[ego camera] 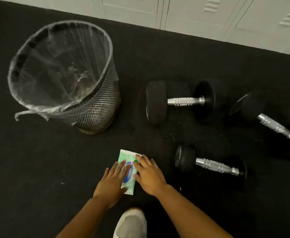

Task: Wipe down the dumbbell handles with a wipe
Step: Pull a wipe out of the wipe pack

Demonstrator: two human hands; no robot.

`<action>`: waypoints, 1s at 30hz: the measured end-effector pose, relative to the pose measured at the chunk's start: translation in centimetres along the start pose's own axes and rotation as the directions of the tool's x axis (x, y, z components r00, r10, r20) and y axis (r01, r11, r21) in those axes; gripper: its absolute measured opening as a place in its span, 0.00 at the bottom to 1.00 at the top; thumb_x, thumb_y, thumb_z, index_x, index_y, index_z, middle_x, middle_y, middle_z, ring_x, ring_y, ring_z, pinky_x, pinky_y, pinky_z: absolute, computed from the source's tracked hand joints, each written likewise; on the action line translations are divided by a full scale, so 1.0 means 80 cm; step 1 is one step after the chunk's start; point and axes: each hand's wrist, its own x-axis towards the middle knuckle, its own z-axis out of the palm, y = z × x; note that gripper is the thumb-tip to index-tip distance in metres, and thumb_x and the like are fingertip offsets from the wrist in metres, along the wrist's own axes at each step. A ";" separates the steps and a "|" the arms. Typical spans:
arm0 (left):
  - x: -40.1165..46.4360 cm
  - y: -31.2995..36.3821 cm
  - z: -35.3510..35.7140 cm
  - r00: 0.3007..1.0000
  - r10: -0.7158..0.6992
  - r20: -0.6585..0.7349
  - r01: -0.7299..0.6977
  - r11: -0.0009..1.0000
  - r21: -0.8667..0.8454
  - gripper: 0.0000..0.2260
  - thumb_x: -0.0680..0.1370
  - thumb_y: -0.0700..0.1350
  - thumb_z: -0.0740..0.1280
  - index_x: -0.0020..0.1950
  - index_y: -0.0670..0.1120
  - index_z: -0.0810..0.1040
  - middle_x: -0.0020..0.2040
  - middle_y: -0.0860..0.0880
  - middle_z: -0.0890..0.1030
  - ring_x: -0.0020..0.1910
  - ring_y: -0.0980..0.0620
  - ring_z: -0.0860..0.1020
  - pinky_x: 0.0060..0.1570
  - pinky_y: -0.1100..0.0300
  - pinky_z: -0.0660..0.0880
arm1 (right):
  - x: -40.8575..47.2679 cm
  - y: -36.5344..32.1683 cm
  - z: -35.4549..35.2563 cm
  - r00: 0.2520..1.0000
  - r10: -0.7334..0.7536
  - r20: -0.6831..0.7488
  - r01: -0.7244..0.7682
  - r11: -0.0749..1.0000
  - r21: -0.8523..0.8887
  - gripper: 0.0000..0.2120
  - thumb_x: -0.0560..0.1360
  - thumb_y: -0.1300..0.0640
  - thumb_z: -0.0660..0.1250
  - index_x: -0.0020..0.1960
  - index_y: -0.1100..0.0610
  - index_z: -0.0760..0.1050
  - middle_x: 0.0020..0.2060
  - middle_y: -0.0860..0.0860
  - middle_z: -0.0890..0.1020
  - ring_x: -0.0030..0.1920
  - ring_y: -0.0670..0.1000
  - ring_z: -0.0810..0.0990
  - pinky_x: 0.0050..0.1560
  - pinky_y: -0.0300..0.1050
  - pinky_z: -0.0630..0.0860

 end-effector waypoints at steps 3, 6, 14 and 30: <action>0.021 -0.007 -0.003 0.997 0.002 -0.071 0.005 0.994 0.112 0.39 0.76 0.55 0.63 0.75 0.53 0.38 0.77 0.50 0.46 0.75 0.47 0.46 0.72 0.51 0.47 | 0.007 0.005 0.014 0.996 -0.009 -0.094 0.000 0.996 -0.090 0.24 0.79 0.53 0.57 0.73 0.52 0.57 0.75 0.49 0.52 0.74 0.53 0.47 0.71 0.54 0.45; 0.034 -0.010 -0.002 0.989 0.019 -0.145 0.003 0.989 0.150 0.41 0.73 0.57 0.67 0.76 0.52 0.44 0.75 0.49 0.54 0.73 0.46 0.54 0.71 0.52 0.52 | 0.009 0.009 0.027 0.989 -0.016 -0.144 -0.002 0.992 -0.123 0.24 0.79 0.54 0.58 0.73 0.53 0.57 0.75 0.50 0.53 0.74 0.53 0.47 0.71 0.54 0.42; 0.036 -0.017 0.013 0.969 -0.003 -0.247 0.000 1.000 -0.012 0.30 0.72 0.56 0.69 0.70 0.53 0.62 0.70 0.52 0.63 0.66 0.50 0.63 0.63 0.58 0.63 | 0.013 0.012 0.043 0.972 -0.010 -0.235 -0.027 0.987 -0.157 0.23 0.75 0.53 0.65 0.69 0.53 0.66 0.72 0.51 0.62 0.73 0.54 0.56 0.69 0.55 0.46; -0.004 -0.020 0.061 0.896 -0.094 -0.434 -0.069 0.936 -0.346 0.14 0.69 0.41 0.74 0.53 0.48 0.77 0.48 0.49 0.76 0.39 0.53 0.78 0.27 0.68 0.69 | 0.033 -0.017 0.027 0.970 -0.127 -0.209 0.079 0.971 -0.226 0.15 0.77 0.49 0.61 0.62 0.52 0.73 0.58 0.53 0.70 0.58 0.53 0.66 0.57 0.49 0.64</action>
